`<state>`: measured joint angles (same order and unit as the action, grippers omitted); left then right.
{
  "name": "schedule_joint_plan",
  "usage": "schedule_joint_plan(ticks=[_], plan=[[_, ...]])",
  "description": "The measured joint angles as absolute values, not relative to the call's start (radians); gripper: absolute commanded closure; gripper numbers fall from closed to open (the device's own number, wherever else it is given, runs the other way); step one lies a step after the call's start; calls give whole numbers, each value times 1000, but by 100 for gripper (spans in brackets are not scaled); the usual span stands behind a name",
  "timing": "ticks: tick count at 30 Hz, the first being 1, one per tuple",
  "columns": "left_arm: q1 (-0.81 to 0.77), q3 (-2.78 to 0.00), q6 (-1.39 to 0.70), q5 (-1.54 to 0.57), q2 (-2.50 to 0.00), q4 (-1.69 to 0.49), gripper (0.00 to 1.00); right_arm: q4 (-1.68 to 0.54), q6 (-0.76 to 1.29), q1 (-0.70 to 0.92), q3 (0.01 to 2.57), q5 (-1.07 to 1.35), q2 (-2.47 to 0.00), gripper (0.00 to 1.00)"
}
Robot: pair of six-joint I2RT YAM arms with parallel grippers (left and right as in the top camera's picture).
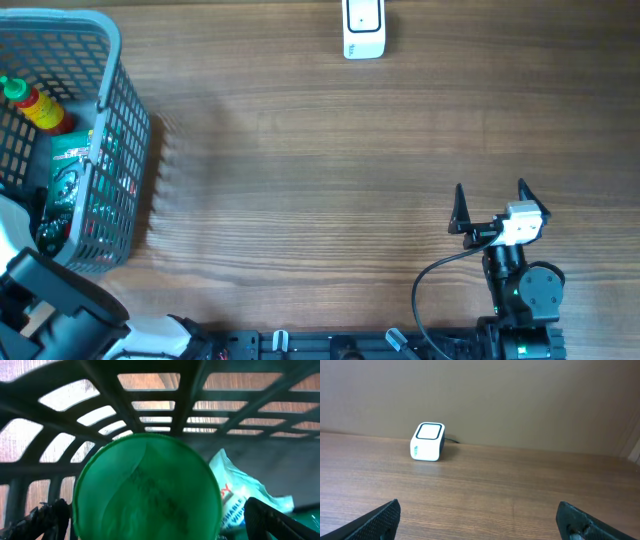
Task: Scan the item barcode
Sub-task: 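Grasp the green-lidded jar with the left gripper and lift it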
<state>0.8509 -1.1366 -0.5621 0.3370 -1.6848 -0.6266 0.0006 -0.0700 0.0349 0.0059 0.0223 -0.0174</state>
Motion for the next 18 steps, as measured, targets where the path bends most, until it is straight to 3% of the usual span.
schedule_joint_plan(ticks=[7,10,13,18], plan=[[864,-1137,-567,346,-1754,-574,1,1,-70,35,6,22,-17,0],[870,-1137,-569,347,-1764,-555,17,1,-70,35,6,22,-17,0],[879,-1136,-566,347,-1764,-539,39,1,-70,35,6,22,-17,0],[884,-1139,-555,351,-1764,-533,48,1,-70,35,6,22,-17,0]])
